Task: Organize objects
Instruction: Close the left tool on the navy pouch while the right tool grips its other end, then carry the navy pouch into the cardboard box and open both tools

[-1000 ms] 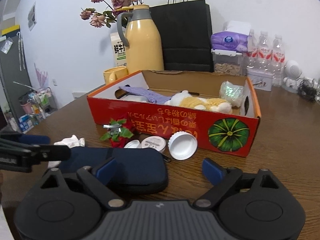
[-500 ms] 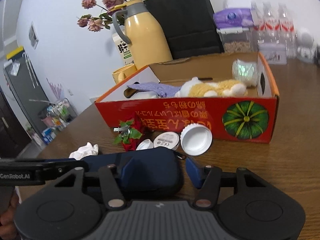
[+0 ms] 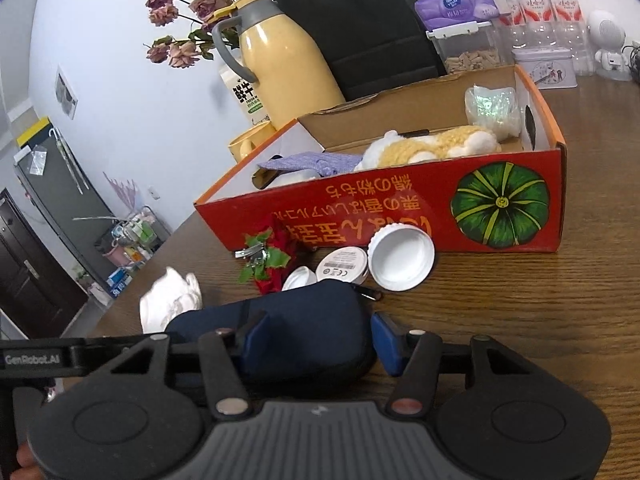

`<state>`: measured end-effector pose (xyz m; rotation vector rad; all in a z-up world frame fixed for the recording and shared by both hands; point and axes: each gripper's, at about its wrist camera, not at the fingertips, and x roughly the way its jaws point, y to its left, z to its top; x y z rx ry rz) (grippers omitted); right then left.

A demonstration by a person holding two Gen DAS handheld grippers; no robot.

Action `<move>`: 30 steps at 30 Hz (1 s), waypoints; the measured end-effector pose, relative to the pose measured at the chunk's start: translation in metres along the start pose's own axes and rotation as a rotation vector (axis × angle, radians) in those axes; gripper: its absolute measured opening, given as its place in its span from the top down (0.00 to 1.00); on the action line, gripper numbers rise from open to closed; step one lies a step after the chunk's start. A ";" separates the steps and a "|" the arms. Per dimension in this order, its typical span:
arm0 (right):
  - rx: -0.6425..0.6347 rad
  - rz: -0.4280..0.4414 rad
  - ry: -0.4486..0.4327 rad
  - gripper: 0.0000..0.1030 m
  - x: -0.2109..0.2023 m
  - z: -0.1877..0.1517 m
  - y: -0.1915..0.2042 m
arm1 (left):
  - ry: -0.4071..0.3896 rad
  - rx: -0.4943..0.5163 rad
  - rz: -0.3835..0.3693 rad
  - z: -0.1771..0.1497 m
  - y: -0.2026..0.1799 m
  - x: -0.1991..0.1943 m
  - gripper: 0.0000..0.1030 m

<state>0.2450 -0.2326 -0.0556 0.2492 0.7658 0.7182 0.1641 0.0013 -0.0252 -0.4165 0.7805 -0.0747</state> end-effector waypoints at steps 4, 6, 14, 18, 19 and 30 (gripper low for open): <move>-0.005 -0.006 -0.016 0.51 -0.004 -0.004 0.004 | -0.010 -0.002 0.009 0.000 -0.001 -0.001 0.62; -0.003 -0.009 -0.030 0.54 -0.007 -0.006 0.005 | -0.017 0.001 0.013 0.000 -0.002 -0.003 0.62; -0.012 -0.020 -0.118 0.59 -0.025 -0.005 0.018 | -0.066 0.002 0.023 0.010 -0.006 -0.011 0.63; -0.019 -0.037 -0.167 0.59 -0.031 0.003 0.026 | -0.107 0.002 0.024 0.022 -0.011 -0.014 0.63; -0.024 -0.041 -0.178 0.59 -0.032 0.006 0.028 | -0.119 0.001 0.023 0.026 -0.013 -0.014 0.63; -0.071 -0.119 -0.282 0.59 -0.032 0.057 0.039 | -0.229 0.039 0.008 0.092 -0.037 0.000 0.63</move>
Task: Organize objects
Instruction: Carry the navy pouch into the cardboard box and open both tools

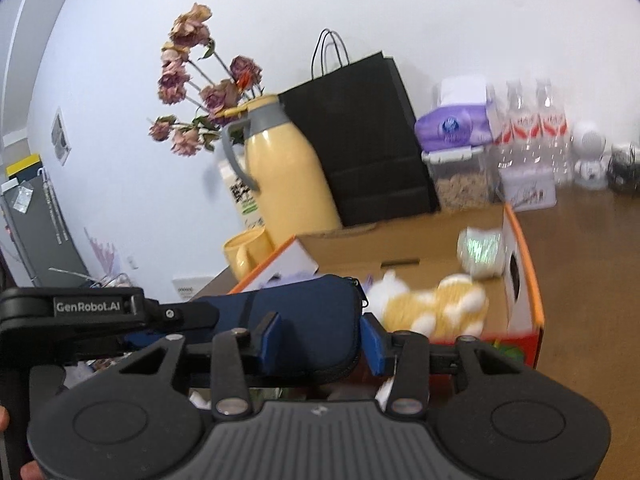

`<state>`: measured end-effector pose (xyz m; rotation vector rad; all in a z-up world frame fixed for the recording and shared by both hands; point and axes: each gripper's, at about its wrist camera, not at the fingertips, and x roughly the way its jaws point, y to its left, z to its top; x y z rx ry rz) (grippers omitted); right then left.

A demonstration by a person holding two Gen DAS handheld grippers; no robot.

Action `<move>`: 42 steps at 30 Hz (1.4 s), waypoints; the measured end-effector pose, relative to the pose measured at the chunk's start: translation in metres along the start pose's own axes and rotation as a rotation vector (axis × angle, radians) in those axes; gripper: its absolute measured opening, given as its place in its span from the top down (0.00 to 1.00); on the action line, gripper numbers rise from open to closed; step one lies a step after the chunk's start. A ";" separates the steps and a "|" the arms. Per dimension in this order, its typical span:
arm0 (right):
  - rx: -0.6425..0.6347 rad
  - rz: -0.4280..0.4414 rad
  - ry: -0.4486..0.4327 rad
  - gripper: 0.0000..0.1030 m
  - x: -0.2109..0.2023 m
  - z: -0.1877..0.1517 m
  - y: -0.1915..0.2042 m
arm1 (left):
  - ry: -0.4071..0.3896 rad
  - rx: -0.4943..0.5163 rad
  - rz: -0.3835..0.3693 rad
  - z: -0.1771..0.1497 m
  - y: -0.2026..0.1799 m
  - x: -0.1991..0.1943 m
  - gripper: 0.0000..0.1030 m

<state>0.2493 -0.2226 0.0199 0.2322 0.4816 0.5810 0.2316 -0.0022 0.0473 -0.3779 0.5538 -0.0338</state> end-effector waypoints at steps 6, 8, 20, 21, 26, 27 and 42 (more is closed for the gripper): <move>-0.021 -0.038 -0.024 0.59 0.028 0.029 -0.004 | -0.011 -0.002 0.003 0.031 -0.001 0.035 0.63; -0.025 -0.048 -0.026 0.59 0.042 0.037 -0.006 | -0.013 -0.004 0.003 0.040 0.001 0.046 0.63; 0.049 -0.149 -0.024 0.59 0.133 0.067 -0.026 | -0.009 -0.064 0.048 0.070 0.021 0.133 0.63; 0.032 -0.157 -0.021 0.59 0.140 0.067 -0.025 | -0.008 -0.055 0.058 0.069 0.022 0.135 0.63; 0.021 -0.158 0.026 0.59 0.159 0.060 -0.030 | 0.025 -0.029 0.061 0.067 0.028 0.156 0.63; 0.022 -0.160 0.032 0.59 0.161 0.059 -0.032 | 0.032 -0.014 0.064 0.066 0.027 0.159 0.62; 0.019 -0.198 0.057 0.00 0.148 0.061 -0.042 | -0.057 0.116 0.161 0.061 0.007 0.139 0.00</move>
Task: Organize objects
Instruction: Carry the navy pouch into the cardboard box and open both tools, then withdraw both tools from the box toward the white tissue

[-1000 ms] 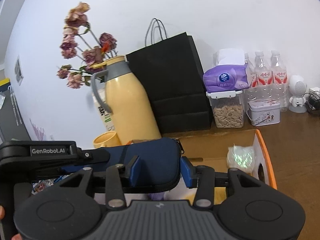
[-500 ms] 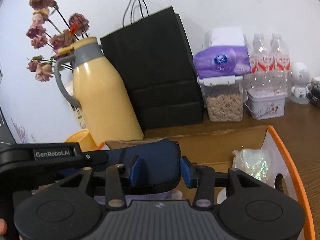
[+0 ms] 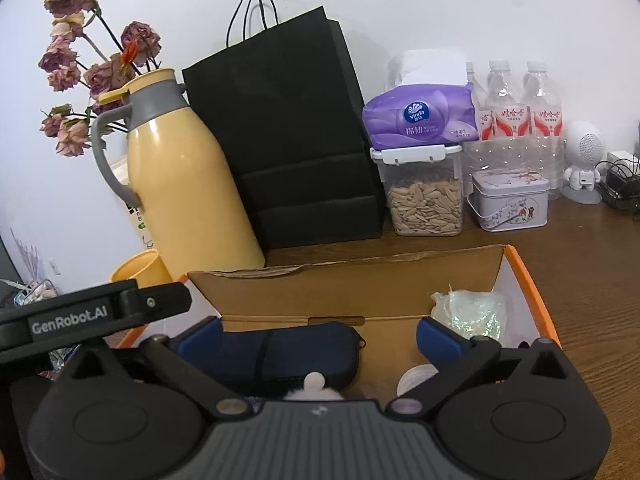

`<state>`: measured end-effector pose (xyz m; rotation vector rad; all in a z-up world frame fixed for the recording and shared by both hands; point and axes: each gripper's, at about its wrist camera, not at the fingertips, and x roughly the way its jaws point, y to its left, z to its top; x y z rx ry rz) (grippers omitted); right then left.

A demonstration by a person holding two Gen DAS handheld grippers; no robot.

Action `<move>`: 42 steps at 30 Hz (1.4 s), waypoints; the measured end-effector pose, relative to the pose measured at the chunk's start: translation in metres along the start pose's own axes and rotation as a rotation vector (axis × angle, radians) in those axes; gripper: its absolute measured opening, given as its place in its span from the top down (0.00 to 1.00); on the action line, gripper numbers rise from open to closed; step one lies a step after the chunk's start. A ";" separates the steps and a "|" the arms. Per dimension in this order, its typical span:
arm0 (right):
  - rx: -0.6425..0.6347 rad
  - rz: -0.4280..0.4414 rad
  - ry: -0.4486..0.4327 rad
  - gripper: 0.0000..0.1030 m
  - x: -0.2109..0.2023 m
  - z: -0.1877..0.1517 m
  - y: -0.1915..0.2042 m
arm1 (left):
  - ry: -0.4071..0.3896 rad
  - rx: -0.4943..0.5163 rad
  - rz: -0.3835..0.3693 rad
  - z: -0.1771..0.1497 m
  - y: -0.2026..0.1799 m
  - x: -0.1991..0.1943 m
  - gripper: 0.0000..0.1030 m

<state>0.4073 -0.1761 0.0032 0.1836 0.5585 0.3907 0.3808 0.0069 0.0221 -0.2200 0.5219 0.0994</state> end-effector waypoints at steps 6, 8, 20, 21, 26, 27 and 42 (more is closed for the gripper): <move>-0.002 0.015 -0.018 0.00 -0.010 0.003 0.001 | -0.023 -0.006 -0.001 0.005 0.001 -0.014 0.00; -0.007 0.023 -0.030 0.00 -0.017 0.004 0.003 | -0.041 -0.002 -0.005 0.008 0.001 -0.023 0.00; -0.071 0.045 -0.082 0.00 -0.066 0.000 0.018 | -0.110 0.011 -0.007 0.001 0.015 -0.084 0.00; -0.081 0.045 -0.085 0.00 -0.071 -0.002 0.019 | -0.113 0.014 -0.007 -0.002 0.016 -0.089 0.00; -0.143 0.041 -0.096 0.00 -0.097 -0.015 0.032 | -0.113 0.027 -0.011 -0.020 0.028 -0.117 0.00; -0.156 0.042 -0.095 0.00 -0.102 -0.018 0.035 | -0.112 0.033 -0.009 -0.024 0.031 -0.123 0.00; -0.271 0.120 0.071 0.00 -0.141 -0.107 0.080 | 0.046 0.131 0.106 -0.095 0.105 -0.170 0.00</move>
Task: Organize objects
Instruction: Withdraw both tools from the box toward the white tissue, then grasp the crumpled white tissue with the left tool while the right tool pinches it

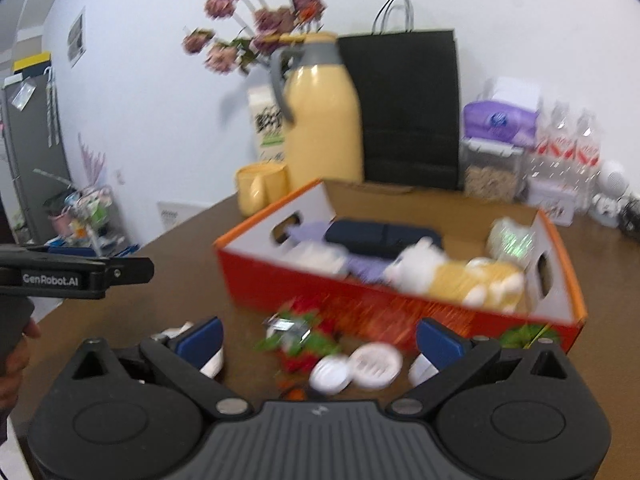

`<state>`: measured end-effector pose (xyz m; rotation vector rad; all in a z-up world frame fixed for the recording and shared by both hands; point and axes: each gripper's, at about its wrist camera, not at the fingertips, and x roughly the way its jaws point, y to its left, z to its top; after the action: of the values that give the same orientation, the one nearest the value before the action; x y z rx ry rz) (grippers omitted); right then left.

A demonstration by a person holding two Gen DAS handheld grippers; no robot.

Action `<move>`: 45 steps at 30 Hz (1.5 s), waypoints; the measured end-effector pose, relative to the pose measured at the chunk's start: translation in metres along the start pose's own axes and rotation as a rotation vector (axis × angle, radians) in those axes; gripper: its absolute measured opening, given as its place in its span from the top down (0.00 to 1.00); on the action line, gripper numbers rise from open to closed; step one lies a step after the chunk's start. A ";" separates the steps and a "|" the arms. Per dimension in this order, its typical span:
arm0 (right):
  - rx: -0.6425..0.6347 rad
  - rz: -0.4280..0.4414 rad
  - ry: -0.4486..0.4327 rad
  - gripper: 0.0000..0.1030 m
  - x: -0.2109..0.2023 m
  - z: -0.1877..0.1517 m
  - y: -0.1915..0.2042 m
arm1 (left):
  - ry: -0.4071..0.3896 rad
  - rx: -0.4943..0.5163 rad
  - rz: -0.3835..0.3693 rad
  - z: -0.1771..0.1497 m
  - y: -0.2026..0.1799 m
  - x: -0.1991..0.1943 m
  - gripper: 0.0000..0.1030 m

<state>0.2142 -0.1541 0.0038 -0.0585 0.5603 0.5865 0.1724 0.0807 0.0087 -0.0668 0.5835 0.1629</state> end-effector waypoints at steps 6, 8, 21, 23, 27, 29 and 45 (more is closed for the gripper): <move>0.004 0.084 0.057 0.03 0.012 -0.013 0.025 | 0.077 -0.043 -0.022 -0.021 0.021 0.009 0.00; -0.012 0.102 0.080 0.08 0.019 -0.016 0.036 | 0.087 -0.062 -0.037 -0.024 0.026 0.013 0.00; 0.004 0.144 0.172 0.41 0.054 -0.026 0.060 | 0.154 -0.116 -0.196 -0.034 0.028 0.048 0.05; 0.014 0.151 0.173 0.46 0.057 -0.027 0.060 | 0.150 -0.110 -0.207 -0.035 0.026 0.047 0.13; 0.009 0.163 0.168 0.53 0.057 -0.028 0.061 | 0.139 -0.091 -0.211 -0.037 0.022 0.042 0.43; 0.007 0.170 0.167 0.57 0.058 -0.028 0.062 | 0.141 -0.087 -0.222 -0.038 0.019 0.041 0.58; 0.010 0.185 0.125 0.70 0.046 -0.025 0.060 | 0.139 -0.118 -0.215 -0.033 0.013 0.029 0.75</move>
<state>0.2012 -0.0858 -0.0345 -0.0340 0.6950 0.7638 0.1761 0.0936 -0.0350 -0.2554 0.7007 -0.0166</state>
